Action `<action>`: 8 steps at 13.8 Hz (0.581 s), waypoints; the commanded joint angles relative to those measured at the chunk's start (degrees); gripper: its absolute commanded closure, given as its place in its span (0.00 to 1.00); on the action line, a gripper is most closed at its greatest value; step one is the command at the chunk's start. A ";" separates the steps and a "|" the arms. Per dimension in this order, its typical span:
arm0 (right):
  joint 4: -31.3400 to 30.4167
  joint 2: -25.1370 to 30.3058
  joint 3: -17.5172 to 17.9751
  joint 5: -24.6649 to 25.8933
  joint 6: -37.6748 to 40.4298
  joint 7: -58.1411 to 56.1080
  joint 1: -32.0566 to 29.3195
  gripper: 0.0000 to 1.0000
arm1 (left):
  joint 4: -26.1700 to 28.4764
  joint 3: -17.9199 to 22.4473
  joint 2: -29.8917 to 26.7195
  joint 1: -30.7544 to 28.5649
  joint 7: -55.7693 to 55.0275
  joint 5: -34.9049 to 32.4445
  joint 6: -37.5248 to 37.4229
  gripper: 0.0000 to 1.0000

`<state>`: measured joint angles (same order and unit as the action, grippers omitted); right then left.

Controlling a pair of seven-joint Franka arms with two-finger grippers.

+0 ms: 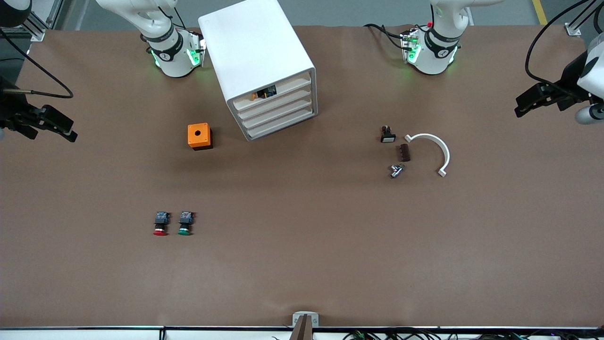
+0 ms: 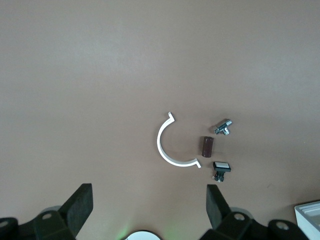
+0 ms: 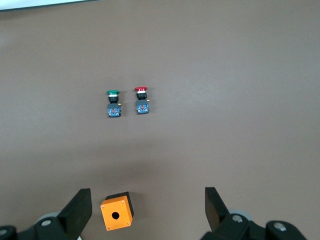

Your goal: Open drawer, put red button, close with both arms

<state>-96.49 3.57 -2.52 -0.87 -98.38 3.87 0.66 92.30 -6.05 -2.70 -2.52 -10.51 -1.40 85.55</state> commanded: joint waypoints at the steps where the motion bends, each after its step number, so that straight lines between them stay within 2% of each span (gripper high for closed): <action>1: -0.89 1.17 0.85 0.87 -0.41 -0.61 -1.37 0.00 | -1.59 -0.98 5.76 0.67 -0.20 -0.89 -0.82 0.00; 3: -0.72 1.17 0.85 0.87 -0.41 -0.70 -1.37 0.00 | -2.03 -1.51 11.28 2.69 -1.86 -0.10 -0.21 0.00; 5: -0.10 0.91 0.85 1.22 -0.50 -0.70 -1.54 0.00 | -5.35 -1.51 18.13 4.01 -6.33 2.78 0.23 0.00; 8: 0.07 -0.14 0.94 2.18 -1.46 -0.70 -1.46 0.00 | -9.06 -1.51 27.11 9.53 -18.62 6.40 1.28 0.00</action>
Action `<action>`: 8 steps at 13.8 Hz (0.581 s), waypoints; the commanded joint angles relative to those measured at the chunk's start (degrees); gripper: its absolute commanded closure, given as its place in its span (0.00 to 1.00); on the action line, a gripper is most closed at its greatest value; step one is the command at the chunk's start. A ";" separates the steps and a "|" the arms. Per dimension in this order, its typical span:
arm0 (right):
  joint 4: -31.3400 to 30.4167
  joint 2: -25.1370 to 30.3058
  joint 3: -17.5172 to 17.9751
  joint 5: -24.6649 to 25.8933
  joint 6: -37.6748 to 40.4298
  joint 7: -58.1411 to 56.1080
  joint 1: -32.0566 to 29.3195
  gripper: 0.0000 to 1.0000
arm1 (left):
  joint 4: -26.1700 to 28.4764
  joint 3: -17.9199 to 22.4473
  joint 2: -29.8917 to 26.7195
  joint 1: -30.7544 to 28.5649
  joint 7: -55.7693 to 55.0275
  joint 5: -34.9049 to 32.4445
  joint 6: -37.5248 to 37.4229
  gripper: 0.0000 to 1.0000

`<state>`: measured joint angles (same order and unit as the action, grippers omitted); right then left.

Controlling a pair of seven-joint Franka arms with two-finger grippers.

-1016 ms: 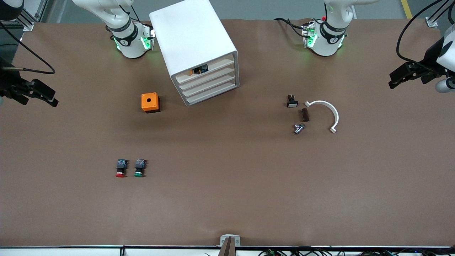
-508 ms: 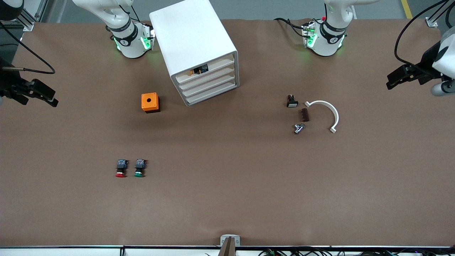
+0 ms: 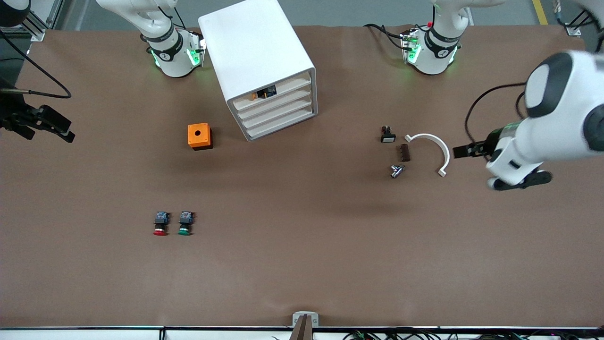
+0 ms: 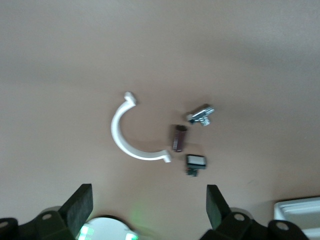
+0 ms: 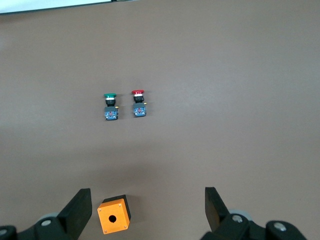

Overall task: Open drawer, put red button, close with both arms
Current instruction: 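Reach the left gripper to the drawer while the right gripper approaches buttons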

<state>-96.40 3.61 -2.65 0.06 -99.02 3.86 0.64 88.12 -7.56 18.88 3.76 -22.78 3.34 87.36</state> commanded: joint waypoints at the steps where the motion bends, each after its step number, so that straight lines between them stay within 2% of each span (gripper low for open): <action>1: 0.07 -1.67 1.16 1.26 -2.13 -0.79 -1.35 0.00 | -5.15 0.00 7.29 5.53 -11.10 2.36 1.22 0.00; 4: 0.33 -6.32 1.42 0.56 -2.58 -0.70 -1.00 0.00 | -5.15 0.00 13.53 12.21 -29.10 7.36 6.31 0.00; 6: 0.51 -9.31 1.60 0.38 -4.24 -0.61 -0.47 0.00 | -5.24 0.00 17.31 15.99 -38.35 9.13 9.13 0.00; 8: 0.51 -12.65 1.68 0.29 -5.83 -0.52 -0.12 0.00 | -5.24 0.00 20.66 19.60 -47.31 13.85 12.47 0.00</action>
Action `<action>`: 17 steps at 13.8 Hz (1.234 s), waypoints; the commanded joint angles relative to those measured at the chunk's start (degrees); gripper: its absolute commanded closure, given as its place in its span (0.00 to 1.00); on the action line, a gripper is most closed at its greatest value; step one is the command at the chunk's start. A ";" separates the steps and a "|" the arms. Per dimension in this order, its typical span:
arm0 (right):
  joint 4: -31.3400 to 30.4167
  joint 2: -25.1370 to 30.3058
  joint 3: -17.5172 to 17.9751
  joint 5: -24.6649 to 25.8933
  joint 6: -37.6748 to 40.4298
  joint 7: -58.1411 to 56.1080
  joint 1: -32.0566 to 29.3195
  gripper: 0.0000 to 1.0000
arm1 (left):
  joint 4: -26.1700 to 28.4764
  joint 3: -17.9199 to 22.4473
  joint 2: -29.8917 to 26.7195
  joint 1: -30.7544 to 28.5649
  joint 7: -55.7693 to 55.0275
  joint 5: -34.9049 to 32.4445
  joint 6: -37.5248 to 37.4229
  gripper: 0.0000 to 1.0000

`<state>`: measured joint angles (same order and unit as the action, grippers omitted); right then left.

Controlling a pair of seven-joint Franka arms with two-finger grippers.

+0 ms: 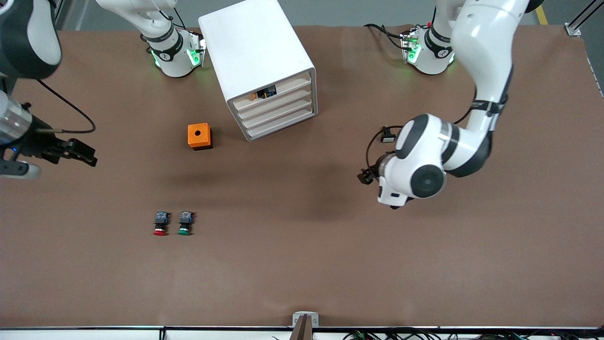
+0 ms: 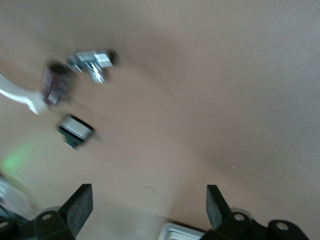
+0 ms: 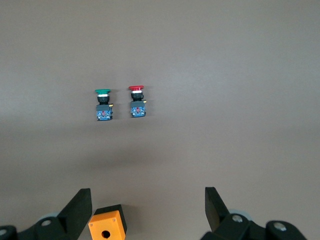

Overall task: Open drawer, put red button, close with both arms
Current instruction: 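Reach the left gripper to the drawer while the right gripper approaches buttons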

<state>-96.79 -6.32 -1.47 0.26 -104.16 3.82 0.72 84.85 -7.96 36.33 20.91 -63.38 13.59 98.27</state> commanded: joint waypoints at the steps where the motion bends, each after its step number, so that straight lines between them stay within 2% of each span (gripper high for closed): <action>1: 1.07 -4.29 0.50 0.09 -1.04 -0.39 -0.02 0.00 | -1.89 0.48 4.18 4.38 -11.28 5.12 2.70 0.00; 4: 1.07 -9.13 0.50 -0.09 -2.89 0.14 0.16 0.00 | -1.88 0.40 5.24 8.00 -30.42 8.01 3.07 0.00; 6: 0.99 -12.03 0.50 -1.75 -5.16 0.14 0.16 0.00 | -1.80 0.40 6.73 8.97 -41.86 15.02 3.07 0.00; 12: 1.07 -17.40 0.50 -1.76 -7.55 0.14 -0.11 0.00 | -1.36 0.22 11.66 10.29 -62.79 36.92 0.87 0.01; 15: 1.08 -19.86 0.50 -1.76 -10.00 0.05 -0.20 0.00 | -1.71 0.05 11.66 10.29 -72.90 40.27 -0.97 0.03; 17: 1.25 -21.62 0.41 -1.67 -11.58 0.05 -0.20 0.00 | -1.71 -0.04 12.27 10.73 -73.99 45.45 -3.95 0.08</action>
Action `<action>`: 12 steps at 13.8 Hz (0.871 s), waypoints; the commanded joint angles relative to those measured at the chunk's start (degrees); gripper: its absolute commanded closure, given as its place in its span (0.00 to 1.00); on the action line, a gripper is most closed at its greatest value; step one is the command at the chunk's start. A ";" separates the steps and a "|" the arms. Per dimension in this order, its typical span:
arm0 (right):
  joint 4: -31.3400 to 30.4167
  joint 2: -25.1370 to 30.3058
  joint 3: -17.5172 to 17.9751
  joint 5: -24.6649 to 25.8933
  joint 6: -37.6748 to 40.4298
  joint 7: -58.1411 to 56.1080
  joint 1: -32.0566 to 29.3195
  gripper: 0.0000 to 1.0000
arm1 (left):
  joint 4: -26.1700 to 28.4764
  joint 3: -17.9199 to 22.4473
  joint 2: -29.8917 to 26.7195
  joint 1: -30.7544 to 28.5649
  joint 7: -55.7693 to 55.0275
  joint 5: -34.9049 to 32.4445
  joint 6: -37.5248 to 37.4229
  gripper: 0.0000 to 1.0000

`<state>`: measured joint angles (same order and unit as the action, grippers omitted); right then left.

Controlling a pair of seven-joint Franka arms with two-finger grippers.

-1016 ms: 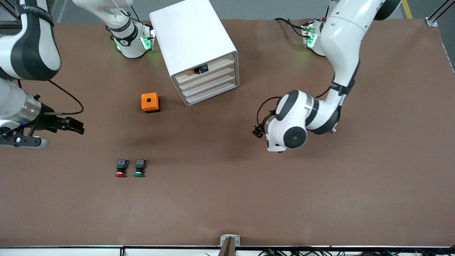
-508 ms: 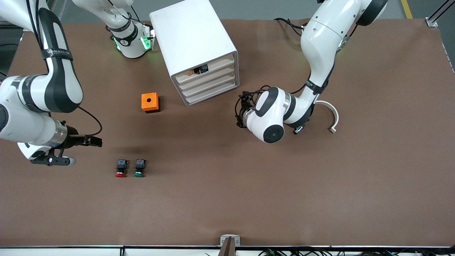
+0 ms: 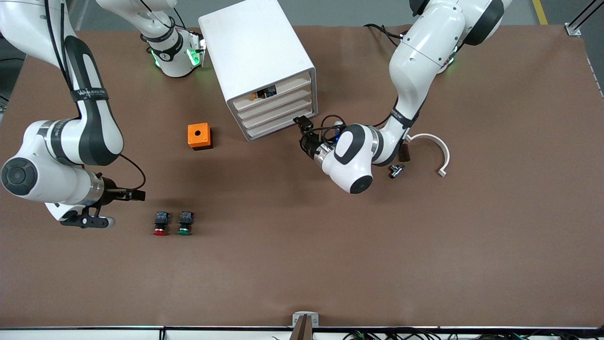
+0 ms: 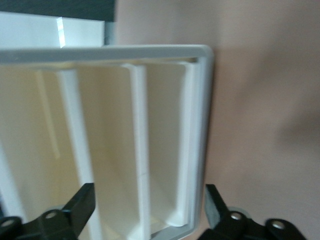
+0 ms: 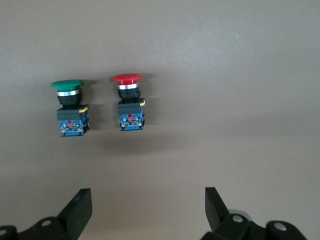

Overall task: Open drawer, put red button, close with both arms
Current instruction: 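Pull the drawer open with the left gripper while the right gripper lowers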

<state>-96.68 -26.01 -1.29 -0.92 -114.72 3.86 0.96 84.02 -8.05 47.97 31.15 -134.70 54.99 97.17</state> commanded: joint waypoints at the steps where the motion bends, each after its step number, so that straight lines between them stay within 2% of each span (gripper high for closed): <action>1: 1.14 -3.07 0.24 -0.49 -2.60 0.09 -0.44 0.00 | -0.87 0.05 0.99 0.75 -2.67 5.99 -4.69 0.10; 2: 1.14 -4.04 0.24 -0.49 -3.92 0.09 -0.44 0.00 | -0.87 0.05 1.69 0.66 -2.67 6.87 -5.92 0.16; 6: 1.14 -6.77 0.24 -0.75 -5.43 0.27 -0.79 0.00 | -1.05 -0.39 3.19 2.77 -2.41 7.76 -7.96 0.29; 9: 1.84 -8.35 0.24 -3.02 -6.91 0.18 -0.70 0.00 | -1.05 -1.00 3.19 2.95 -2.58 9.52 -8.40 0.44; 10: 2.02 -9.14 0.24 -3.91 -7.44 0.18 -0.53 0.00 | -1.05 -1.52 3.19 2.95 -2.58 9.52 -8.66 0.51; 12: 2.28 -10.37 0.24 -4.00 -8.93 -0.52 -0.70 0.00 | -1.05 -1.53 3.27 2.77 -2.41 9.52 -8.66 0.82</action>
<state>-96.30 -34.29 -1.39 -3.89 -122.79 3.92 0.76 83.88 -9.55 50.83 34.14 -136.60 63.49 89.65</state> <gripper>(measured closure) 0.000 0.489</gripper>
